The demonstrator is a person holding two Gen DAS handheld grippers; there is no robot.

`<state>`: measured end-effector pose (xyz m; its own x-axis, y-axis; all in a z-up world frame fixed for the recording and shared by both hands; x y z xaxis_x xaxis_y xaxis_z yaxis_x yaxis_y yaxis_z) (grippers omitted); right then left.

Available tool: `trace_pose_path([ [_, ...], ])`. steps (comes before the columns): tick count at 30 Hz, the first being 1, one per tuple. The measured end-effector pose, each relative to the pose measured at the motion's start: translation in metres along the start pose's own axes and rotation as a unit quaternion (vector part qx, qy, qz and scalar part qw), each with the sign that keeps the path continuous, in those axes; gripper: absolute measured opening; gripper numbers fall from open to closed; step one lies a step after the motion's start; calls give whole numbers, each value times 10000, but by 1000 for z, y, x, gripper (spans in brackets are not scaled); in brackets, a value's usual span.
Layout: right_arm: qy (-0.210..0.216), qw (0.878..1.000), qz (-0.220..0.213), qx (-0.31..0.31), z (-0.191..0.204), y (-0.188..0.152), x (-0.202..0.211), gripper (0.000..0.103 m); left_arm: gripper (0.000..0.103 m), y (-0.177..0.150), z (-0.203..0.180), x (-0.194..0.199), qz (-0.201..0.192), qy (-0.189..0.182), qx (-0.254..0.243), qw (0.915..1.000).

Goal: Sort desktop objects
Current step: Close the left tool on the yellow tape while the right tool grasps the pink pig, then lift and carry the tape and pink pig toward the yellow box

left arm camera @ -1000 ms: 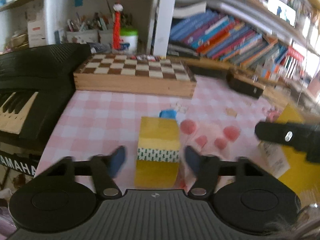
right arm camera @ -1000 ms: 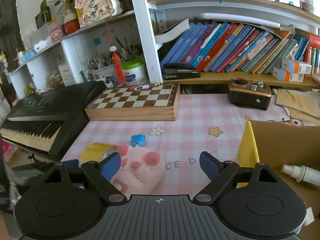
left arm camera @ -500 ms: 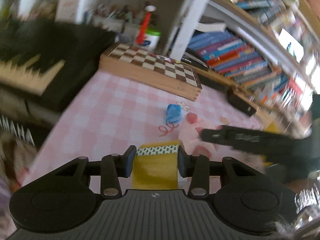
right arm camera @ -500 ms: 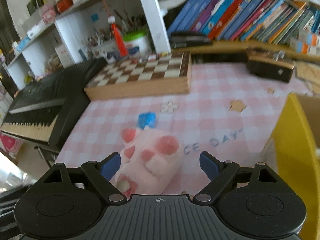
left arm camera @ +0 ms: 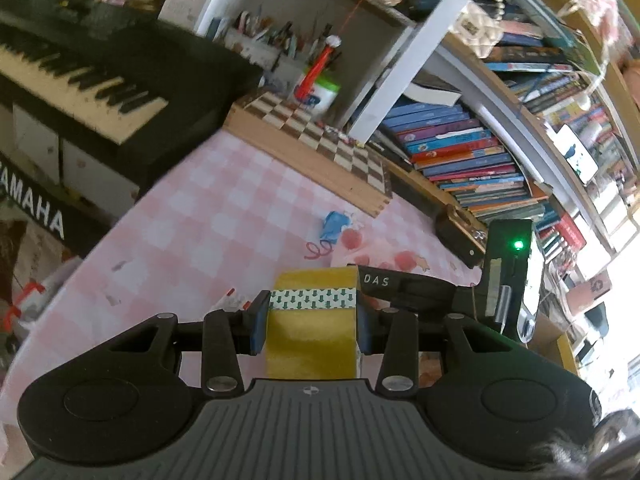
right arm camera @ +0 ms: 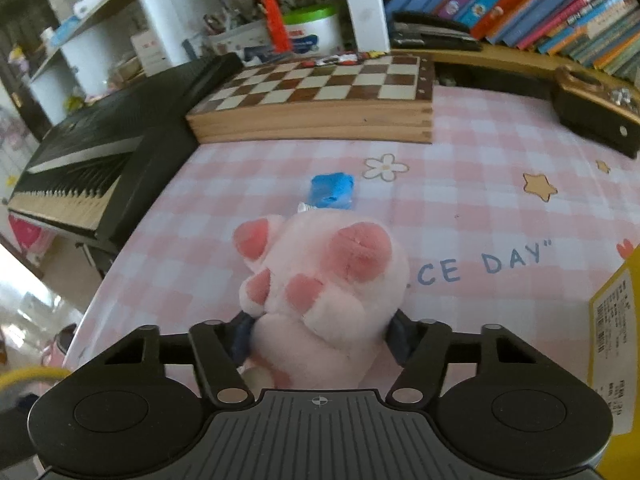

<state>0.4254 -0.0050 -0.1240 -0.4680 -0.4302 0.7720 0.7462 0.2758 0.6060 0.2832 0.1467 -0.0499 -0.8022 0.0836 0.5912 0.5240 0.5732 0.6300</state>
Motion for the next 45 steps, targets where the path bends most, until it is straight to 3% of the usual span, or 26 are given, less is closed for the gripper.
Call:
trace_pose_path([
  [18,677,9961,-516,217,18,-40,127,61,38,-23,6,61,-147,-268,151,9994],
  [25,597,9954,-675,336,22,-67,169,61,38,-36,0,87,-53,-698,183,9974],
  [45,529,9981,-296,-115,52,-169,235,61,38,-89,8,171,128,-1160,-126,9931],
])
Point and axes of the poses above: each gripper's, at about its wrist camera, not at the fingertips, and x roughly against the way its jaws point, z to its left, y to its top, the point moved 5 cm from there along -x, roughly the way its jaws point, and after that the axes turned 3 degrees about x, right-handed, at the moved point
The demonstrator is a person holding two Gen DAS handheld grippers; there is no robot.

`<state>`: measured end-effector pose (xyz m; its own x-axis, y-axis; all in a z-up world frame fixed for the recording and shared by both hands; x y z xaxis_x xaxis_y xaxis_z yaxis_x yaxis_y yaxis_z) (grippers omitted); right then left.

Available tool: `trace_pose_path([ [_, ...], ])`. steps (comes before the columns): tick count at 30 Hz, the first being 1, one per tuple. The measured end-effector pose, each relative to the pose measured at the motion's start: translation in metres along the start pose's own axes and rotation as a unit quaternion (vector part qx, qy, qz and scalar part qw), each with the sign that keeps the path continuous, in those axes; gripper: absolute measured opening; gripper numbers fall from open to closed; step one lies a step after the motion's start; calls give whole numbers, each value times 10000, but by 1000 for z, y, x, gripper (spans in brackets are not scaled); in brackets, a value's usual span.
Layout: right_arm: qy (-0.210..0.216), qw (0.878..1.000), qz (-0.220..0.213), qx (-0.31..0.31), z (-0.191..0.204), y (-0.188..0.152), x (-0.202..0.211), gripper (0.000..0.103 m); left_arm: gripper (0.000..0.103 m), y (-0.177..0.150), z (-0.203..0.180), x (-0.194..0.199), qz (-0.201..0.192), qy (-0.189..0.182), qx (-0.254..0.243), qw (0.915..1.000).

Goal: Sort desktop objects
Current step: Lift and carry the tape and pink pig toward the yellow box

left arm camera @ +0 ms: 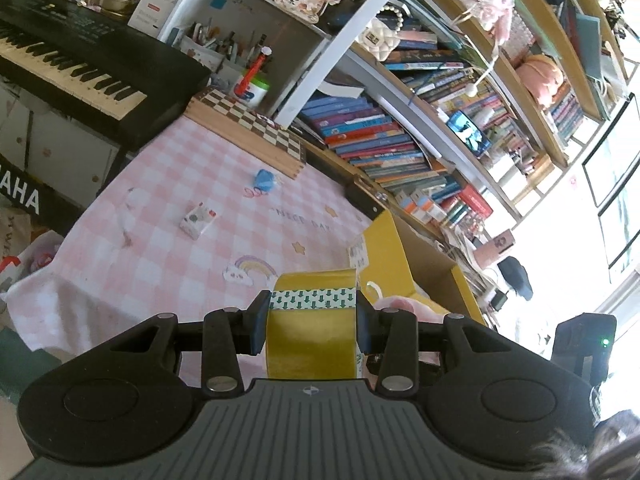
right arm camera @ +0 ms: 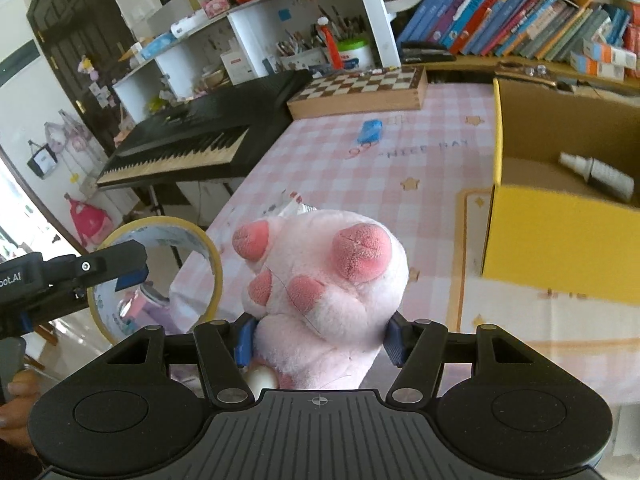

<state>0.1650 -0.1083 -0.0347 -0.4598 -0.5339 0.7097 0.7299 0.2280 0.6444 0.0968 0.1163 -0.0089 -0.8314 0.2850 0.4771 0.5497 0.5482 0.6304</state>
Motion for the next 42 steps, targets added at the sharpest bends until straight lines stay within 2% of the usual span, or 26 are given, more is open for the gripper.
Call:
trace_pose_path([
  [9,-197,9992,-151,-310,8,-36,27,61,38,-23,-7,14,314,-236,-218,9990],
  [15,-577,9946,-301,-813,-2,-66,49,61,38,-40,-17,14,649,-479,-416,9959],
  [22,-1005,9858,-405,-1285,-15,-92,73,61,38,-60,-38,3,1062,-861,-667,9884],
  [35,-1492,9722,-507,-1733,-44,-116,106,61,38,-78,-78,-27,1507,-1291,-944,9756],
  [42,-1532,9676,-600,-1914,-71,-116,117,61,38,-86,-110,-49,1650,-1372,-1150,9699],
])
Point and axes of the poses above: each gripper's, at about its wrist camera, not at the fingertips, and x roughly against the way its jaws point, z to its left, y to its top, the point moved 5 cm from there along -x, roughly the way its jaws point, and after that the axes turned 3 degrees about x, right-handed, at the moved point
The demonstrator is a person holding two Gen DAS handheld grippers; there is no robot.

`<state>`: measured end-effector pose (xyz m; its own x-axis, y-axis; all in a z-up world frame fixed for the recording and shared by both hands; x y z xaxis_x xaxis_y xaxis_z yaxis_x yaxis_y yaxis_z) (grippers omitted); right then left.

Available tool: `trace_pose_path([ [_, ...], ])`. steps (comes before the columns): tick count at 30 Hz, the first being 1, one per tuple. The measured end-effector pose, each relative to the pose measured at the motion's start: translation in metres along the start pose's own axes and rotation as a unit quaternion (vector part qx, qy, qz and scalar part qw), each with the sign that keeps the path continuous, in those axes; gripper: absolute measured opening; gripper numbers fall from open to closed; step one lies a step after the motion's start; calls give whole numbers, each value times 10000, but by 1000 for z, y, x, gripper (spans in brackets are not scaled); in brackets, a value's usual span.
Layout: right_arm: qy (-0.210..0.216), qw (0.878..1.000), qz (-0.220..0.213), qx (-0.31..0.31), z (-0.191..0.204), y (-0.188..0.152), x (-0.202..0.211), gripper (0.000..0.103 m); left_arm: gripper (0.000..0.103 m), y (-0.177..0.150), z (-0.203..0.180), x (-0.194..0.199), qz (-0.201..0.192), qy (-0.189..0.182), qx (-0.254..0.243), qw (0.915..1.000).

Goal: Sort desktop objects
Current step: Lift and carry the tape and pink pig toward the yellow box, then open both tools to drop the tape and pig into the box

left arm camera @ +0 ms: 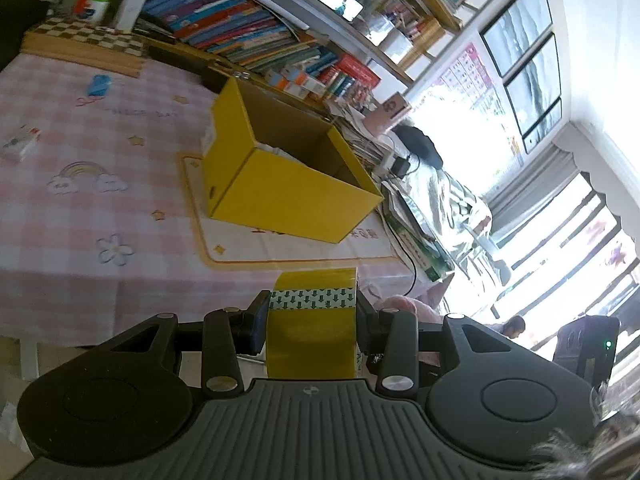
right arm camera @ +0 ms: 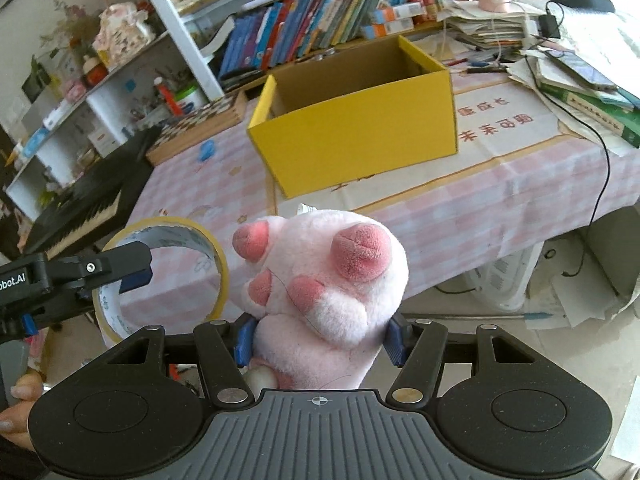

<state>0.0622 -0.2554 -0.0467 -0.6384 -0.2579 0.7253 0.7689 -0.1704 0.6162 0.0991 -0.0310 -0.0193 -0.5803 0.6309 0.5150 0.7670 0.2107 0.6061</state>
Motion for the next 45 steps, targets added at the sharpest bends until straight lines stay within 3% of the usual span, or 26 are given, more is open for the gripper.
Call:
trace_pose_path([
  [10,139,9999,-37,-37,-35,28,-9,61,38,19,-27,-39,26,117,-156,9998],
  [17,303,9994,-140,31,-54,57,-20,61,38,42,-46,-62,-167,218,-262,9993],
  [25,587,9962,-555,311,-70,121,-35,61,38,94,-66,-97,-650,328,-455,9963],
  [33,794,9874,-890,1043,-66,193,-69,61,38,147,-60,-137,-972,588,-493,9923],
  [37,777,9811,-715,1621,-58,217,-104,61,38,170,-46,-164,-967,994,-709,9878],
  [42,527,9677,-157,2460,-50,234,-163,61,38,185,-26,-206,-603,1563,-1015,9806],
  [45,368,9564,97,2897,-47,237,-186,61,38,191,-13,-218,-508,1709,-893,9799],
])
Point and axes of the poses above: each gripper's, at about its wrist camera, not at the fingertips, and x roughly against the way its jaws point, z to its left, y to its top, the point moved 5 cm from there along -x, roughly the way its jaws point, and after that the axes turned 3 degrees about x, right-handed, at the moved point
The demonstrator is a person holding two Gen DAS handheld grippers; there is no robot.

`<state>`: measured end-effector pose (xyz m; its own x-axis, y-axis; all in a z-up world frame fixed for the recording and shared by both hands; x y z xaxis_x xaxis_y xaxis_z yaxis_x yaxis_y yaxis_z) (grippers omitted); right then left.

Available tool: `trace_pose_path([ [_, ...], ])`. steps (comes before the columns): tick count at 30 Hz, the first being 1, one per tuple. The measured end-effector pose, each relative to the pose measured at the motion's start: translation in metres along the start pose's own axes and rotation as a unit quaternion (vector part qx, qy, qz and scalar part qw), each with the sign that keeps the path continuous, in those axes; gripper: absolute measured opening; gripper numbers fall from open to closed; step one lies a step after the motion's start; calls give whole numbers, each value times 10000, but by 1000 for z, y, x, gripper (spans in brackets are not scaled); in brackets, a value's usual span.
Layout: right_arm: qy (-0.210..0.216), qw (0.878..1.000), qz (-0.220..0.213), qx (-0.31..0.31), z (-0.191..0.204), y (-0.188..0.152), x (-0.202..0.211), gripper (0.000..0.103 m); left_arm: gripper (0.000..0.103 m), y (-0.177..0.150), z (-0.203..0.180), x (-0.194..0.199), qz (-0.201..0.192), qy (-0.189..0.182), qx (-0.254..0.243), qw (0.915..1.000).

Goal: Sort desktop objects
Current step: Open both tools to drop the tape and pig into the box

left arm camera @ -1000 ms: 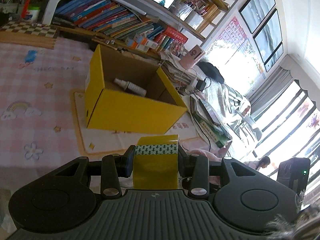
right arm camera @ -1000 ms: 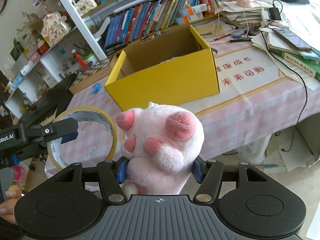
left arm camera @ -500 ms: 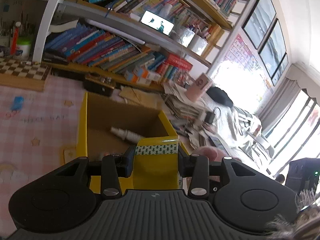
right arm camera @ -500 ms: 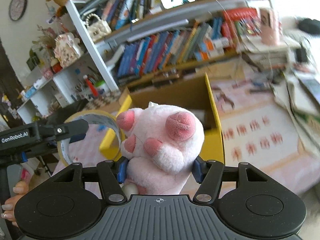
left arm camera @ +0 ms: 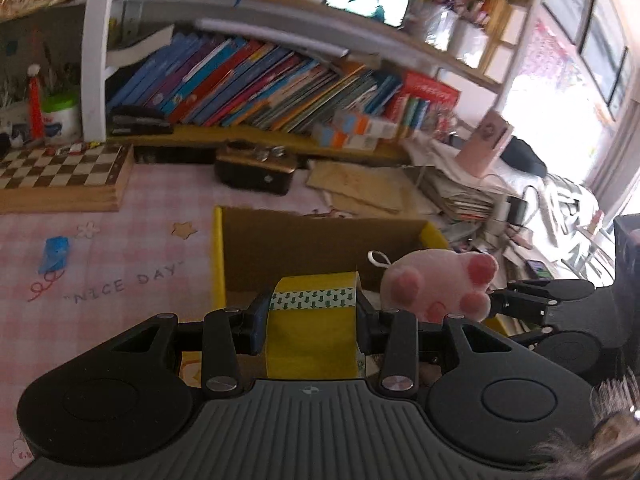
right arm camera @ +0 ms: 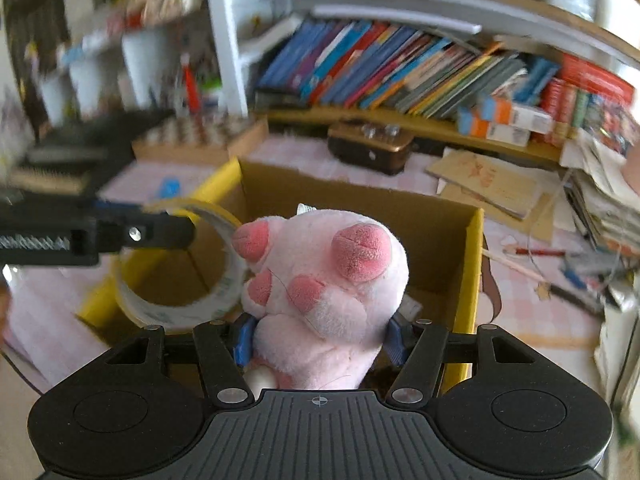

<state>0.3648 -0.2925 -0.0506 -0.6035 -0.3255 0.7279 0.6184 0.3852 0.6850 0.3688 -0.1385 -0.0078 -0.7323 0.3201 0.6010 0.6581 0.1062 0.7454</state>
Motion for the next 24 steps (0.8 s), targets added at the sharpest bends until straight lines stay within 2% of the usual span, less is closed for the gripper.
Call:
trace_pose_path([
  [3,38,9993,249,276,-2,-3,-16,61,38,2,3,-11,61,56,46,10000],
  [7,132,9967,517,604,1,-4,-31,63,38,2,-3,-26,190,264,-381,9987],
  [9,173,9964,586,579,0,-3,-35,64,38,0,-6,-31,227,387,-566,9974],
  [12,200,9966,588,533,-1,-4,-35,66,40,-2,-4,-34,201,449,-520,9974],
  [14,213,9968,561,533,-1,-3,-34,67,48,-2,-1,-33,113,485,-434,9978],
  [15,227,9967,558,536,-1,-3,-33,68,56,-2,0,-31,48,502,-383,9980],
  [17,205,9968,529,556,0,-2,-32,68,61,2,1,-28,-89,473,-311,9984],
  [19,176,9977,370,544,-1,1,-30,69,74,5,-1,-21,-273,455,-315,9981],
  [21,181,9986,130,488,-1,4,-23,76,81,8,-4,-9,-531,476,-432,9965],
  [24,113,9991,-226,347,-4,11,-8,84,85,12,-6,9,-805,453,-452,9947],
])
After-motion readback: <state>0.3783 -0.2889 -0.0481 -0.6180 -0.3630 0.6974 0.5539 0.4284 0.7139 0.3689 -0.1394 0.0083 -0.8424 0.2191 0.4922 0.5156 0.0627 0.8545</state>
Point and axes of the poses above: each gripper's, at about its wrist camera, not at the fingertips, and x roughly against the way its jaws point, z to its left, y to its top, the point moved 5 cm from there along -x, roughly the way its jaws point, and after that the axes turned 3 degrees about x, right-handed, at the moved point
